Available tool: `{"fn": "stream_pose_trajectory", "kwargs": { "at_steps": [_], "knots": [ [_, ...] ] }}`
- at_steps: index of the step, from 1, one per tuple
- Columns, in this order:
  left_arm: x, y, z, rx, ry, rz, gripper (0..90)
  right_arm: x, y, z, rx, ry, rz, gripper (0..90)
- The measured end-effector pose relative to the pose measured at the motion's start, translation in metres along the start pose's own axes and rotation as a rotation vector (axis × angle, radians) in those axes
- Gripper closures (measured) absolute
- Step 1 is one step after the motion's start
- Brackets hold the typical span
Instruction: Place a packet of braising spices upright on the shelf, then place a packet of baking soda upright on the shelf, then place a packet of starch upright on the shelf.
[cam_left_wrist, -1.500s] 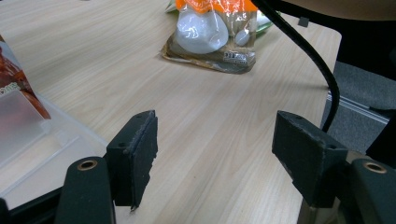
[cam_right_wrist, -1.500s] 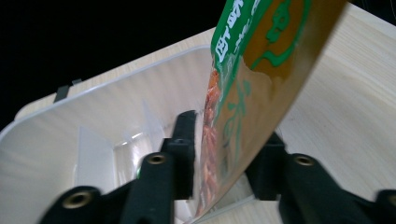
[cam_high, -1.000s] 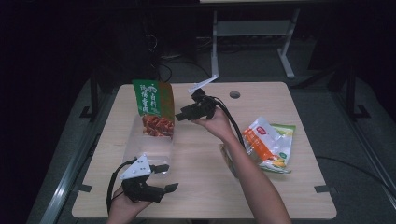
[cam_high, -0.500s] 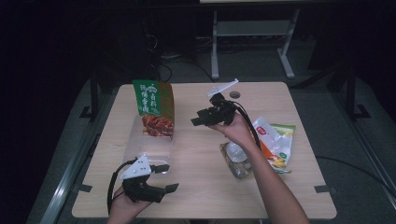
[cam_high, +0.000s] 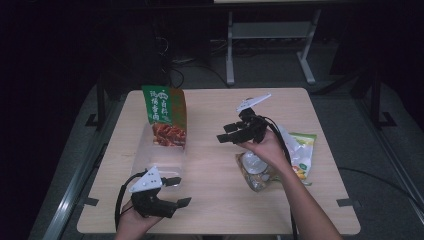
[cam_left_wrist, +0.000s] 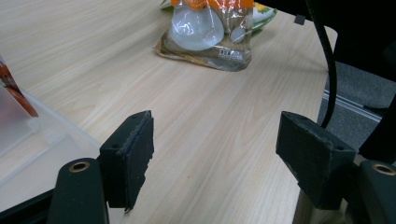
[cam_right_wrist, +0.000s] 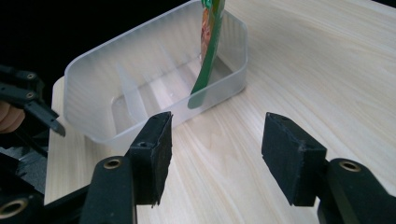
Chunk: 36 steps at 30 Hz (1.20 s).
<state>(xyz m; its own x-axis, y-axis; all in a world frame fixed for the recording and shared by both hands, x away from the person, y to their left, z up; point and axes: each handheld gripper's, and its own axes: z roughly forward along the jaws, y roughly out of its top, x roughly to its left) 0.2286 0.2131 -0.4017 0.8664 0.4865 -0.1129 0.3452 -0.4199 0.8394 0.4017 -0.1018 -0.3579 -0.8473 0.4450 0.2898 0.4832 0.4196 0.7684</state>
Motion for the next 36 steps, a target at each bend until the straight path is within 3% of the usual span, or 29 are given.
{"fn": "stream_pose_trajectory", "kwargs": {
  "at_steps": [6,10,22,36],
  "knots": [
    [-0.004,0.002,0.001,0.009,-0.003,0.023,27.3,0.008,-0.019,-0.017,-0.008,-0.006,0.003,39.8],
    [-0.005,0.001,0.003,0.004,-0.009,0.008,27.2,0.012,-0.033,-0.031,-0.024,-0.007,0.012,39.5],
    [-0.004,0.002,0.006,0.020,-0.016,0.017,27.1,0.017,-0.078,-0.061,-0.022,-0.061,0.060,39.0],
    [-0.001,0.001,0.011,0.024,-0.005,0.003,26.2,0.016,-0.106,-0.082,-0.013,-0.095,0.107,37.9]
  ]
}}
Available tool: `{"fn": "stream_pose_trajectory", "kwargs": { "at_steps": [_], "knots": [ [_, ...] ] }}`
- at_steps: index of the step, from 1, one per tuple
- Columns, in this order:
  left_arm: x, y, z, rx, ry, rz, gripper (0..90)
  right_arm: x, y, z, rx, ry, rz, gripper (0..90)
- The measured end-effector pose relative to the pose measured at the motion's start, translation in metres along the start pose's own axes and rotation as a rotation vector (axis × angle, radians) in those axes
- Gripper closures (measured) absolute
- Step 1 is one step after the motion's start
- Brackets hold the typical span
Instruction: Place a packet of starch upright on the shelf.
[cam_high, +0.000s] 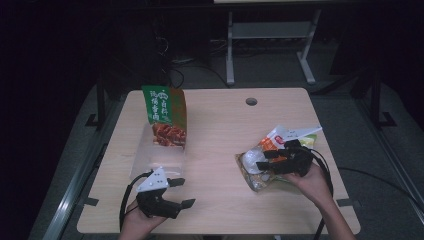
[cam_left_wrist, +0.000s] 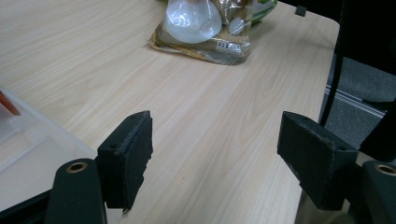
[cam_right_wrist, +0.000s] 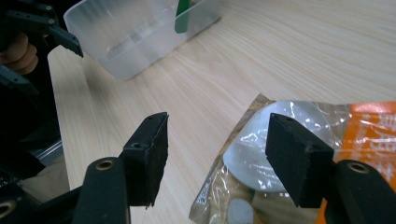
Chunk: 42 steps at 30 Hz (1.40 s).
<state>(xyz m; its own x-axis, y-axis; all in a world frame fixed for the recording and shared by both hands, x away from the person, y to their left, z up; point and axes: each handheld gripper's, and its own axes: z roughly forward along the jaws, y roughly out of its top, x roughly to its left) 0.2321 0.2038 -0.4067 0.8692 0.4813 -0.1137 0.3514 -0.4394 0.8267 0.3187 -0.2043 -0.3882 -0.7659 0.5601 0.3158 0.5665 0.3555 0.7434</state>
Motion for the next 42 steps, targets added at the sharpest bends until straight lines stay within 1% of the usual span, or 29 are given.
{"fn": "stream_pose_trajectory", "kwargs": {
  "at_steps": [2,4,6,9,14,19,22,25,29,30,36,37,39,42],
  "knots": [
    [0.000,0.000,0.000,0.001,0.005,0.003,26.2,0.001,-0.004,-0.003,-0.005,-0.003,0.004,37.8],
    [0.000,0.000,0.000,0.007,0.010,0.014,25.8,0.001,-0.009,-0.006,0.002,-0.013,0.005,37.7],
    [0.000,0.001,-0.002,0.006,0.013,0.019,25.4,0.002,-0.014,-0.009,0.002,-0.017,0.018,37.5],
    [0.000,0.001,-0.002,-0.004,0.011,0.013,25.3,0.003,-0.021,-0.014,0.006,-0.025,0.026,37.5],
    [0.000,0.001,0.001,0.005,0.006,0.013,25.4,0.000,-0.031,-0.020,0.007,-0.040,0.040,37.5],
    [-0.001,0.002,0.003,0.006,0.001,0.011,25.4,-0.002,-0.040,-0.027,-0.006,-0.052,0.058,37.4],
    [-0.002,0.002,0.004,0.008,0.005,0.015,25.4,-0.001,-0.046,-0.030,0.005,-0.063,0.062,37.6],
    [-0.002,0.001,0.004,0.010,0.010,0.012,25.5,-0.002,-0.051,-0.031,0.005,-0.066,0.071,38.5],
    [-0.002,0.002,0.004,0.009,0.007,0.014,25.5,-0.003,-0.056,-0.036,0.008,-0.081,0.078,38.9],
    [-0.001,0.002,0.004,0.010,0.006,0.015,25.5,-0.003,-0.058,-0.037,0.006,-0.086,0.087,39.0],
    [-0.003,0.003,0.005,0.007,0.007,0.014,25.5,-0.011,-0.070,-0.046,-0.007,-0.124,0.108,39.3],
    [-0.003,0.003,0.005,0.005,0.008,0.014,25.5,-0.012,-0.072,-0.047,-0.003,-0.130,0.123,39.2],
    [-0.004,0.003,0.004,0.002,0.008,0.009,25.5,-0.015,-0.074,-0.047,-0.005,-0.145,0.137,38.8],
    [-0.004,0.004,0.005,0.006,0.005,0.018,25.5,-0.019,-0.075,-0.045,-0.001,-0.149,0.152,38.2]
  ]
}}
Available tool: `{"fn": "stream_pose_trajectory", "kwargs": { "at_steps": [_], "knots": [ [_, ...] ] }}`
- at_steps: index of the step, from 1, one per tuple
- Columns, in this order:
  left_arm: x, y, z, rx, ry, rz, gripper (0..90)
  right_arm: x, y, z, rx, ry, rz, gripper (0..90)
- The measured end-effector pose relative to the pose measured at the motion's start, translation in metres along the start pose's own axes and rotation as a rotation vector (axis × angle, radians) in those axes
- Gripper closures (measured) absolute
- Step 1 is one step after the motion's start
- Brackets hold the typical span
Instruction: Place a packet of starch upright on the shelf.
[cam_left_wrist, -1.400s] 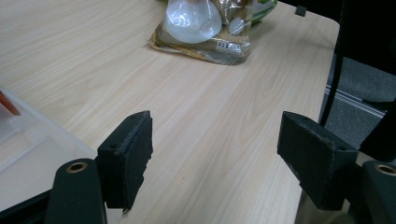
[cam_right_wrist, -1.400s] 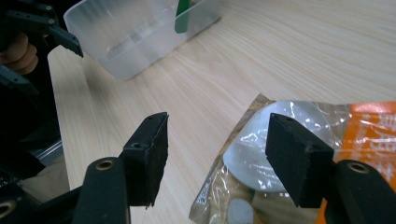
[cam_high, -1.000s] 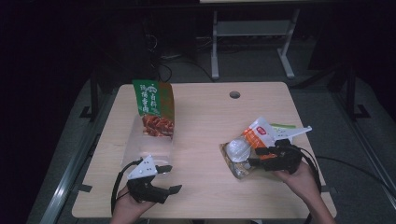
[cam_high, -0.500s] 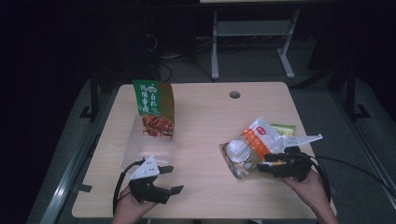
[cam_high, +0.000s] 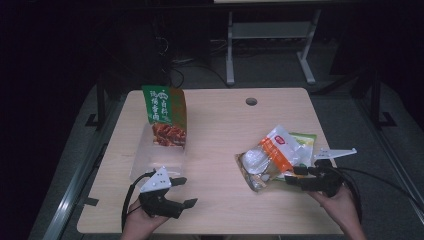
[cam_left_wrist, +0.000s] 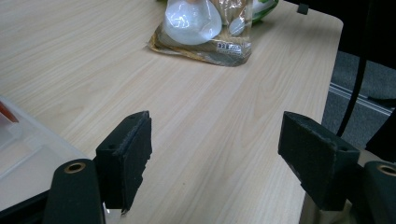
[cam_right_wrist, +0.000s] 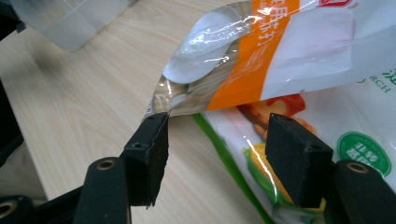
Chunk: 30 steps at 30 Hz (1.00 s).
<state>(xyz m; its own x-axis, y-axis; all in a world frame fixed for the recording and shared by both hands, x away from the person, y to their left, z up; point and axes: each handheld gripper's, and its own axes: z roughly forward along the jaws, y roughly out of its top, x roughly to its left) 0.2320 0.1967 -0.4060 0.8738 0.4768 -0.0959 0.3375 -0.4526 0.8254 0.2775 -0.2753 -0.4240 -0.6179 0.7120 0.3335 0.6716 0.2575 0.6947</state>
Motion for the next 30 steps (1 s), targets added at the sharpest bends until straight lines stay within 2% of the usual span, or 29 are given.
{"fn": "stream_pose_trajectory", "kwargs": {
  "at_steps": [8,16,17,18,21,22,24,25,27,28,29,30],
  "knots": [
    [-0.002,0.002,0.007,0.006,-0.015,0.003,25.4,-0.004,0.010,0.012,-0.034,-0.006,0.024,38.8],
    [-0.002,0.015,0.016,0.006,-0.028,0.019,25.4,-0.008,0.024,0.023,-0.044,-0.037,0.057,46.7],
    [-0.001,0.022,0.022,0.014,-0.027,0.027,25.4,-0.010,0.028,0.027,-0.043,-0.041,0.058,49.8],
    [-0.001,0.022,0.022,0.014,-0.027,0.027,25.4,-0.010,0.028,0.027,-0.043,-0.041,0.058,49.8],
    [-0.001,0.033,0.032,0.005,-0.046,0.031,25.4,-0.013,0.035,0.034,-0.050,-0.067,0.070,58.3],
    [-0.001,0.033,0.032,0.005,-0.046,0.031,25.4,-0.013,0.035,0.034,-0.050,-0.067,0.070,58.3],
    [-0.001,0.034,0.036,-0.008,-0.054,0.031,25.4,-0.013,0.038,0.038,-0.052,-0.075,0.076,65.1],
    [-0.001,0.033,0.039,0.005,-0.064,0.041,25.5,-0.013,0.038,0.039,-0.049,-0.077,0.075,67.2],
    [0.000,0.031,0.040,0.011,-0.070,0.036,25.4,-0.013,0.039,0.041,-0.044,-0.083,0.077,73.5],
    [0.000,0.031,0.040,0.011,-0.070,0.036,25.4,-0.013,0.039,0.041,-0.044,-0.083,0.077,73.5],
    [0.001,0.030,0.040,0.011,-0.075,0.030,25.5,-0.013,0.040,0.043,-0.036,-0.083,0.069,79.5],
    [0.001,0.030,0.040,0.011,-0.075,0.030,25.4,-0.013,0.040,0.043,-0.036,-0.083,0.069,79.5]
  ]
}}
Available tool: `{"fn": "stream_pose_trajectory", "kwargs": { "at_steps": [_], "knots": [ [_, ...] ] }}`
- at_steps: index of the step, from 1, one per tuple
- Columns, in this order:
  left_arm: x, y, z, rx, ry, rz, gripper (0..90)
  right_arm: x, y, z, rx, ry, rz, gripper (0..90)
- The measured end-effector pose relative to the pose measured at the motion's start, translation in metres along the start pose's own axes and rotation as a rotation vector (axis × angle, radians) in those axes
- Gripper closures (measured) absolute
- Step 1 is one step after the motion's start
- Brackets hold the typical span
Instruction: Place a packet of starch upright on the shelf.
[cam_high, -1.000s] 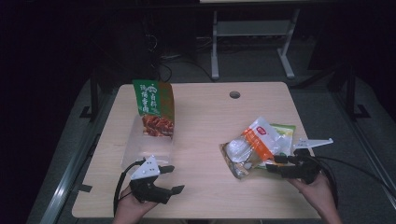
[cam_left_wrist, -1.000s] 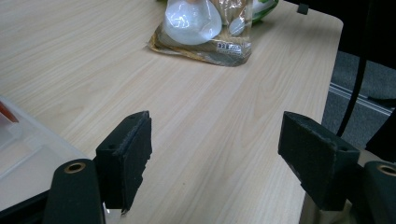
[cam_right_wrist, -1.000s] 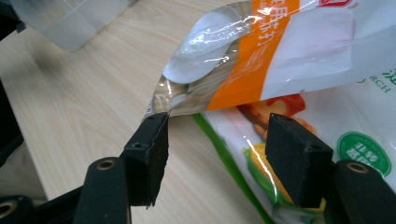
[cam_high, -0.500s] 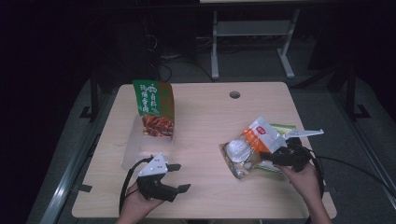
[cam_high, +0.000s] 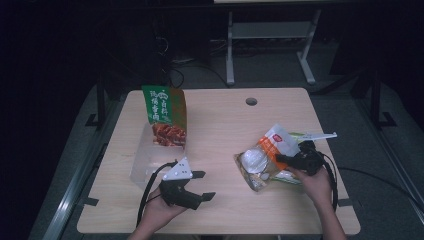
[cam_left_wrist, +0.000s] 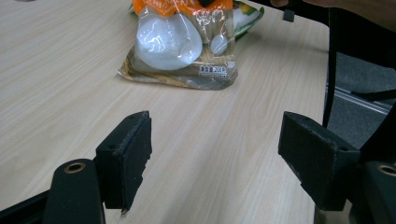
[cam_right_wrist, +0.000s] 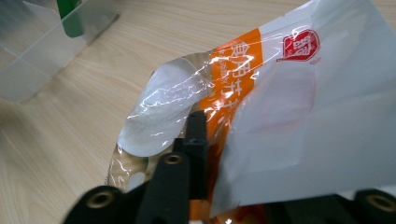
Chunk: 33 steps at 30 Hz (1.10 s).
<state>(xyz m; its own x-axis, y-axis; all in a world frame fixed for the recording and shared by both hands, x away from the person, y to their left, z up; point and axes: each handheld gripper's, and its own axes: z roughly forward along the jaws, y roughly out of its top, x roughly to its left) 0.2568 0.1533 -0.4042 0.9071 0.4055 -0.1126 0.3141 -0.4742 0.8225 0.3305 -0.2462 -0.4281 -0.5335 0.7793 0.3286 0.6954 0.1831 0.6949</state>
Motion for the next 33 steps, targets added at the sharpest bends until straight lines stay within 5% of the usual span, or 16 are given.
{"fn": "stream_pose_trajectory", "kwargs": {
  "at_steps": [9,17,33],
  "knots": [
    [0.002,-0.004,-0.002,0.004,0.006,-0.006,25.4,0.007,0.005,-0.002,-0.004,0.023,-0.043,89.1],
    [0.002,-0.003,0.001,0.006,-0.002,-0.010,25.4,0.037,0.020,-0.009,-0.059,0.072,-0.191,89.3],
    [0.002,-0.002,0.005,0.008,-0.008,-0.003,25.3,0.083,0.034,-0.010,-0.050,0.158,-0.356,89.5]
  ]
}}
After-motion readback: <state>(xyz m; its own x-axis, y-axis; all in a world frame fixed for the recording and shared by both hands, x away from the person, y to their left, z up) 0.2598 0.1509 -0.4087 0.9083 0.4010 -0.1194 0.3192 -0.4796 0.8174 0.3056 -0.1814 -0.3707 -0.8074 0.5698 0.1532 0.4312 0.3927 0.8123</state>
